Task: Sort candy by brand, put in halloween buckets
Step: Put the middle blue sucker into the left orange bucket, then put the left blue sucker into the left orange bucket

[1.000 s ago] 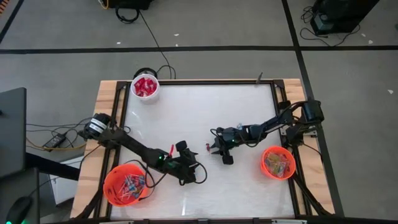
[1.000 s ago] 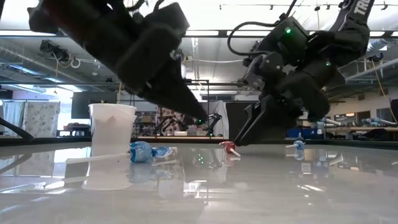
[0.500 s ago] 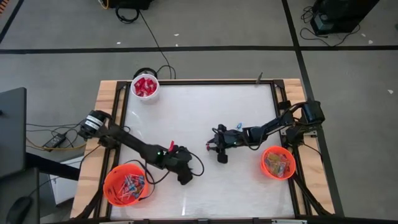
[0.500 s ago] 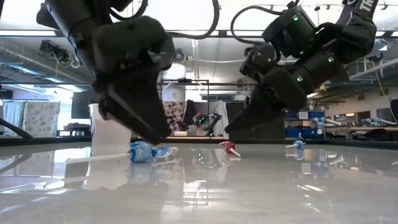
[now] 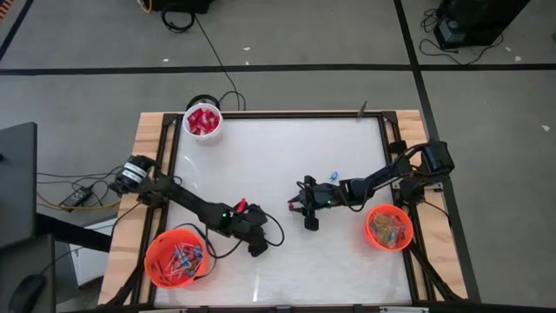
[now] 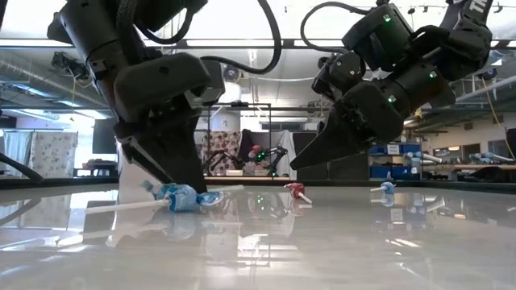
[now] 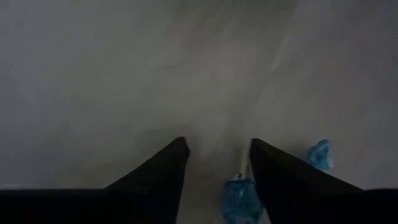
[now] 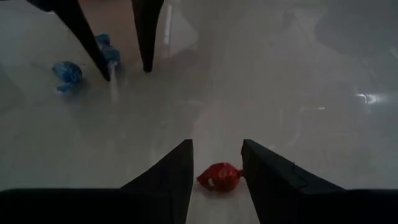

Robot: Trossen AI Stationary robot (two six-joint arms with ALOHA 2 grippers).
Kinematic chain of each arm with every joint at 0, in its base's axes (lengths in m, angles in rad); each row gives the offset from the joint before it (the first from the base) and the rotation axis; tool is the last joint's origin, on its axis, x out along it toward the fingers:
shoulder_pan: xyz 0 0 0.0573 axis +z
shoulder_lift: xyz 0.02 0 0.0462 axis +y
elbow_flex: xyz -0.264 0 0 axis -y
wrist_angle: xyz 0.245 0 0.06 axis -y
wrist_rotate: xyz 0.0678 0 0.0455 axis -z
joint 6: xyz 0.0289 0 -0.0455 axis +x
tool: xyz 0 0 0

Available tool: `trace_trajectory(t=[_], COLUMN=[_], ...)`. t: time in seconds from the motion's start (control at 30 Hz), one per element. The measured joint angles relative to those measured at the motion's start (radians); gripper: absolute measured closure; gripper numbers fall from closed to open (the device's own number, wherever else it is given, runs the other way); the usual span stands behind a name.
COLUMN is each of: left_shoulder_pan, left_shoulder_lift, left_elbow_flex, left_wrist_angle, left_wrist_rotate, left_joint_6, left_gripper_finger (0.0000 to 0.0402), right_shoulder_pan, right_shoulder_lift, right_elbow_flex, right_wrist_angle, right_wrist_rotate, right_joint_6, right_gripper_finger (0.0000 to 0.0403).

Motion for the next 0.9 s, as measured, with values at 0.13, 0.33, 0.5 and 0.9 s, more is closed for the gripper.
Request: trace_trajectory(t=[0.13,0.33,0.5,0.9], left_shoulder_pan=[0.007,0.01,0.015,-0.037], left_shoulder_lift=[-0.001,-0.001,0.002,-0.241], left_elbow_flex=[-0.001,-0.002,0.063,0.178], left_wrist_angle=[-0.015,-0.028,-0.141,-0.527], left_wrist_rotate=[0.0,0.01,0.034,-0.018], left_joint_6=[0.035,0.086,0.144,0.125], left_gripper_finger=[0.0254,0.0375,0.039,0.04], right_shoulder_pan=[0.0,0.0,0.0,0.0], right_shoulder_lift=[0.0,0.0,0.0,0.0], right_elbow_flex=[0.0,0.0,0.0,0.0], right_wrist_angle=[0.001,0.004,0.004,-0.003], right_wrist_rotate=[0.0,0.0,0.004,0.035], right_joint_6=[-0.002,-0.004,-0.022,-0.041], right_gripper_finger=[0.0254,0.0254,0.0254,0.0254])
